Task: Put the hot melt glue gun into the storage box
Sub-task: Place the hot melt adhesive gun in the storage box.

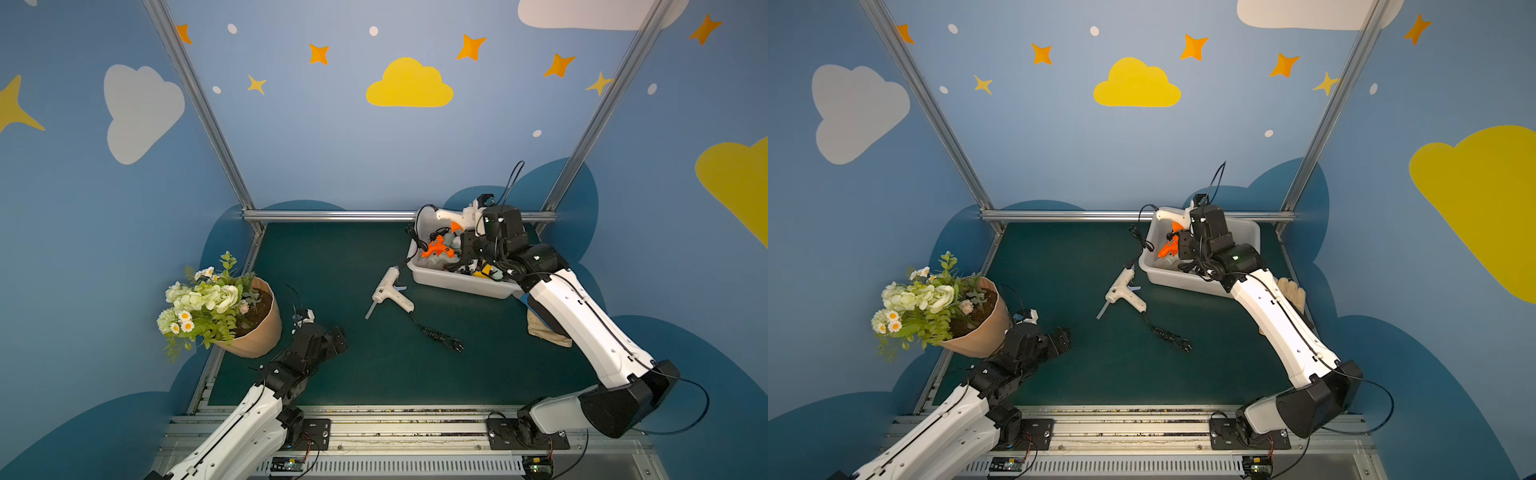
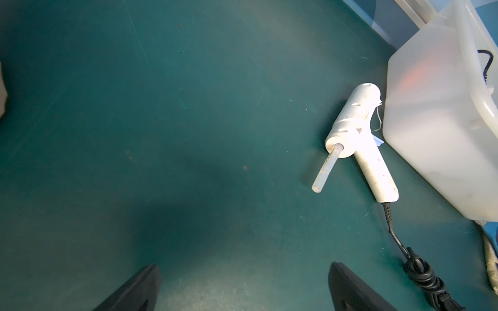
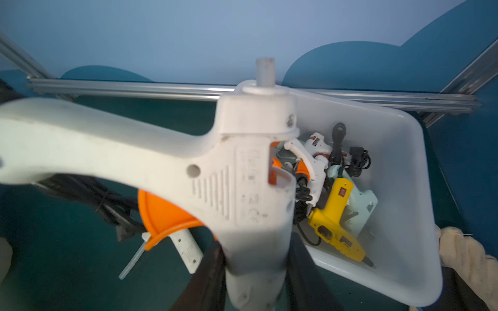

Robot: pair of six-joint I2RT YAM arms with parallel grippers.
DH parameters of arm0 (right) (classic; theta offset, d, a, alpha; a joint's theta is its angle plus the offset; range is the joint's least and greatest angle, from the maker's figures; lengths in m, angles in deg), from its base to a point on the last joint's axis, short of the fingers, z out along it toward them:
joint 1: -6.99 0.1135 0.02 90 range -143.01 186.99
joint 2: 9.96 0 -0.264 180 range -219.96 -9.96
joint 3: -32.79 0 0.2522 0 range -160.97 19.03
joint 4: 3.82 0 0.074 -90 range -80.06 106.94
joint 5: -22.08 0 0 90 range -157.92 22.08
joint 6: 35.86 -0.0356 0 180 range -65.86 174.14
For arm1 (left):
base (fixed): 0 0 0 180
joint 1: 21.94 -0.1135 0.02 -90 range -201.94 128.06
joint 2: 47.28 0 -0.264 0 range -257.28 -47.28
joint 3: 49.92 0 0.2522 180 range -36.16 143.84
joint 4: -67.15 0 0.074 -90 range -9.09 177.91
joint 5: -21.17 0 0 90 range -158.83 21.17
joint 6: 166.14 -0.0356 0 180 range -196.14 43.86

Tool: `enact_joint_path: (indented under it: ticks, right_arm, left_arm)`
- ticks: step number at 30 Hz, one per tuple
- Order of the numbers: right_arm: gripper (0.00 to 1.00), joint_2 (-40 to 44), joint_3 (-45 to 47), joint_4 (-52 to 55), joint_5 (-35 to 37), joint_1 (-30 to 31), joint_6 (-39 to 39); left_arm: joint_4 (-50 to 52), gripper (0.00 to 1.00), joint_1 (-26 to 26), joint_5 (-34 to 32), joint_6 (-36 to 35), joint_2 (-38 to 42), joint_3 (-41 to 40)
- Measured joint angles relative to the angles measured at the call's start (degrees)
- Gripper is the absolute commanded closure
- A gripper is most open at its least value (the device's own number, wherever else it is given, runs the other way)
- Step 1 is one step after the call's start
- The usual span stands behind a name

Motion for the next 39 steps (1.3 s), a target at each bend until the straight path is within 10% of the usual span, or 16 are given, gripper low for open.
enact_joint_path:
  ticks: [17, 39]
  right_arm:
    - [1.00, -10.8, -1.1, 0.6, -6.7, -23.1, -5.2]
    - [1.00, -39.0, -21.4, 14.7, -9.0, -26.8, -5.4]
  left_arm:
    - [-1.6, 0.00, -0.2, 2.4, -0.4, -2.2, 0.0]
    - [-2.2, 0.00, -0.3, 4.3, -1.6, -4.3, 0.0]
